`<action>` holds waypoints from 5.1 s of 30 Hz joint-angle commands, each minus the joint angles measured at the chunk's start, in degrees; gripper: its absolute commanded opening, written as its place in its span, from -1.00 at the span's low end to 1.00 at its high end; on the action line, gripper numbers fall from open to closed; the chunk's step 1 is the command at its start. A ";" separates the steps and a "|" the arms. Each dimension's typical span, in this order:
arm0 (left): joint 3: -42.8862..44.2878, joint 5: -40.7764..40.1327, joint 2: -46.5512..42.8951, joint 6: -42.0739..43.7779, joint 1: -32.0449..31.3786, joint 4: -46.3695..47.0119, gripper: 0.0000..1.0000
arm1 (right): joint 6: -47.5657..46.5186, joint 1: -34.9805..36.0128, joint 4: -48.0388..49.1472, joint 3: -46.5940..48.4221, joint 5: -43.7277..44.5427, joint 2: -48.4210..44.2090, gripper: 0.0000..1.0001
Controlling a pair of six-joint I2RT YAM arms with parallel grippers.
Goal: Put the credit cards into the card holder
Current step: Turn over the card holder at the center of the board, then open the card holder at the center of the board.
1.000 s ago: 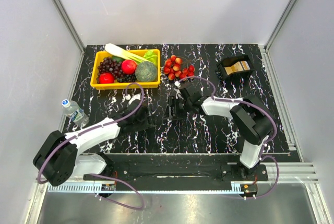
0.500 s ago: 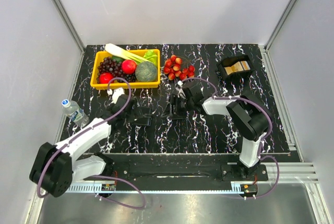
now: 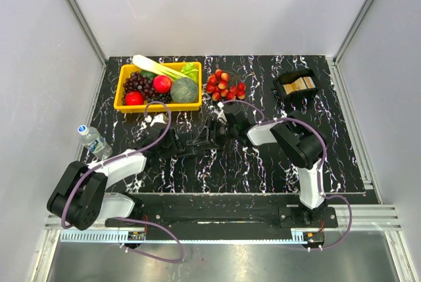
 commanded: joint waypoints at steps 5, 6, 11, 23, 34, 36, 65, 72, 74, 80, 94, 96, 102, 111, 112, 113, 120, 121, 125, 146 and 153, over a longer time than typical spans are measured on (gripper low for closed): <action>-1.11 9.80 5.55 -1.44 -4.93 8.97 -0.18 | 3.38 0.59 6.06 -3.31 0.91 2.53 0.29; -0.14 9.71 6.69 -1.44 -5.90 8.97 -0.20 | 4.25 0.51 7.20 -3.57 0.64 2.71 0.26; 1.36 8.31 10.22 -2.76 -7.75 9.23 -0.27 | 2.60 0.59 6.07 -3.23 0.47 2.80 -0.18; 1.54 1.90 1.71 -2.94 -7.75 2.30 0.21 | -23.39 0.50 -31.46 2.38 26.68 -19.85 -0.80; 4.00 -5.67 -10.70 -3.20 -7.14 -5.62 0.62 | -34.94 7.79 -60.19 13.82 58.01 -15.41 -0.81; 3.65 -5.75 -11.31 -3.29 -6.88 -6.06 0.64 | -33.98 10.42 -62.47 15.22 63.28 -11.98 -0.81; 6.00 -8.47 -14.05 3.99 -7.03 -10.72 0.70 | -23.51 3.08 -37.46 -3.65 32.49 -31.83 0.19; 19.63 -1.21 -0.26 25.07 -14.17 -7.13 0.71 | -21.93 -3.10 -29.36 -6.74 19.55 -27.71 -0.03; 22.00 4.85 3.08 30.09 -14.17 -5.89 0.72 | -21.67 -3.71 -28.04 -6.92 18.05 -26.47 -0.10; 28.95 12.88 15.12 37.39 -14.34 -6.76 0.60 | -23.07 -4.42 -26.02 -7.09 16.02 -25.68 -0.25; 31.60 14.72 24.45 43.47 -17.77 -9.14 0.36 | -23.42 -5.21 -25.22 -3.93 12.16 -19.88 -0.30; 31.59 14.72 24.98 43.56 -18.30 -9.22 0.25 | -23.25 -5.38 -24.88 -3.58 11.54 -18.92 -0.32; 30.45 15.42 26.48 43.56 -18.56 -9.66 0.11 | -22.55 -5.30 -24.52 -2.43 10.84 -15.40 -0.41; 27.99 18.68 27.36 43.12 -20.58 -10.19 0.03 | -20.35 -5.30 -27.95 -3.05 18.21 -10.65 -0.49; 27.82 18.33 27.79 43.12 -21.11 -10.02 -0.08 | -20.00 -5.38 -28.38 -3.14 19.26 -10.30 -0.51; 27.90 17.89 28.32 43.03 -21.37 -10.28 -0.22 | -19.82 -5.30 -28.56 -3.31 19.71 -9.95 -0.52; 27.03 15.95 30.96 40.40 -21.99 -10.63 -0.84 | -19.12 -5.38 -28.74 -4.28 22.61 -9.59 -0.53; 26.68 15.43 30.87 40.04 -21.99 -10.28 -0.99 | -18.94 -5.38 -29.00 -4.28 22.96 -9.51 -0.53; 24.05 12.53 28.33 37.15 -21.90 -7.13 -1.00 | -18.86 -5.47 -30.23 -3.67 24.46 -8.46 -0.55; -0.49 1.89 1.95 17.72 -21.29 21.98 -1.00 | -15.95 -6.35 -29.80 -3.84 26.40 -1.78 -0.76; 7.50 4.62 9.94 20.97 -21.20 16.37 -0.15 | -16.30 -6.44 -28.74 -4.10 24.90 -1.95 -0.74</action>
